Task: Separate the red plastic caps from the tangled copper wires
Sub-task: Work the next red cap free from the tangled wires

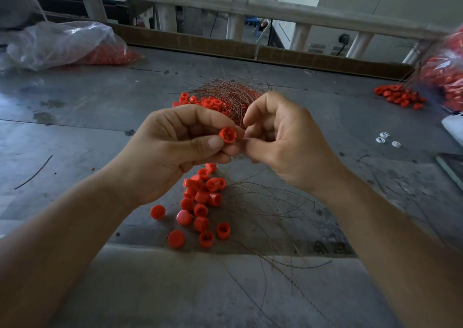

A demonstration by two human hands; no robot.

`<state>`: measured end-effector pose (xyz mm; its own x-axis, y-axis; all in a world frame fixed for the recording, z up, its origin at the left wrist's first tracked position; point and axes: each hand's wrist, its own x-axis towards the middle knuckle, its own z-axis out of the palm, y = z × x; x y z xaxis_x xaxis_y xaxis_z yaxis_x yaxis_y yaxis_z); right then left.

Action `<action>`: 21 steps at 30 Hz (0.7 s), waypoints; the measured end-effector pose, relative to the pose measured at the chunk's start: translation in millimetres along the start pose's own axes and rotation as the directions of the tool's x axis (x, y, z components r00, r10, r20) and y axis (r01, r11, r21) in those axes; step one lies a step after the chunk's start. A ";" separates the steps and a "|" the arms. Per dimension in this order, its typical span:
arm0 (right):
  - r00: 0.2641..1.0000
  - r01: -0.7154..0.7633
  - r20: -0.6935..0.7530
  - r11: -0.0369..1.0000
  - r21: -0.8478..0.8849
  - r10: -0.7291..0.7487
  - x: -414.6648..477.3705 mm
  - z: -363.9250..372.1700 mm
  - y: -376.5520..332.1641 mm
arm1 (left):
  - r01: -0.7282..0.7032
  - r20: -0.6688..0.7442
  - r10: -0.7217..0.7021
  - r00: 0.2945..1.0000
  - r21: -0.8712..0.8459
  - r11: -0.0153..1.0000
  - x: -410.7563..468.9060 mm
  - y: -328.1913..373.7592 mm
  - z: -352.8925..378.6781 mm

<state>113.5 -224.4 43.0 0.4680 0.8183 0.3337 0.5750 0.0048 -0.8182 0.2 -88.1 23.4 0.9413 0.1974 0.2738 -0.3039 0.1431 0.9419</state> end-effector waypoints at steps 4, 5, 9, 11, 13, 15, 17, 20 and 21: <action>0.999 -0.011 0.043 1.000 -0.017 0.011 0.4 0.8 0.7 | 0.038 0.016 -0.037 0.999 -0.062 0.997 0.9 -0.8 1.4; 0.998 -0.011 0.056 0.999 -0.032 0.013 0.9 -2.9 -0.3 | 0.044 0.008 -0.043 0.999 -0.081 0.996 1.2 -0.7 1.2; 0.989 -0.143 0.041 0.989 -0.032 0.144 4.6 -30.8 0.5 | 0.061 -0.012 -0.063 0.998 -0.137 0.989 1.9 1.4 -1.6; 0.974 -0.226 -0.003 0.972 -0.057 0.226 6.2 -41.1 6.9 | 0.094 -0.004 -0.096 0.995 -0.150 0.984 1.9 2.0 -2.4; 0.960 -0.279 -0.056 0.941 -0.192 0.273 6.6 -44.0 15.3 | 0.153 0.009 -0.154 0.988 -0.144 0.978 1.8 1.4 -2.2; 0.954 -0.298 -0.110 0.896 -0.330 0.277 7.9 -42.6 22.4 | 0.222 0.018 -0.222 0.975 -0.131 0.966 1.7 -0.1 -2.4; 0.958 -0.288 -0.136 0.863 -0.414 0.254 8.9 -39.7 27.1 | 0.278 0.020 -0.277 0.961 -0.111 0.954 1.5 -1.3 -2.6; 0.971 -0.240 -0.128 0.810 -0.535 0.204 9.6 -33.9 31.9 | 0.324 0.000 -0.325 0.946 -0.074 0.943 0.8 -2.0 -2.2; 0.974 -0.225 -0.118 0.797 -0.560 0.192 9.6 -32.0 33.4 | 0.332 -0.005 -0.333 0.943 -0.063 0.941 0.6 -2.0 -2.0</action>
<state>158.7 -234.8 33.8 0.6455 0.7304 0.2233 0.7291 -0.5022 -0.4650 1.1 -86.3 21.3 0.9881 0.1430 -0.0564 0.0173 0.2614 0.9651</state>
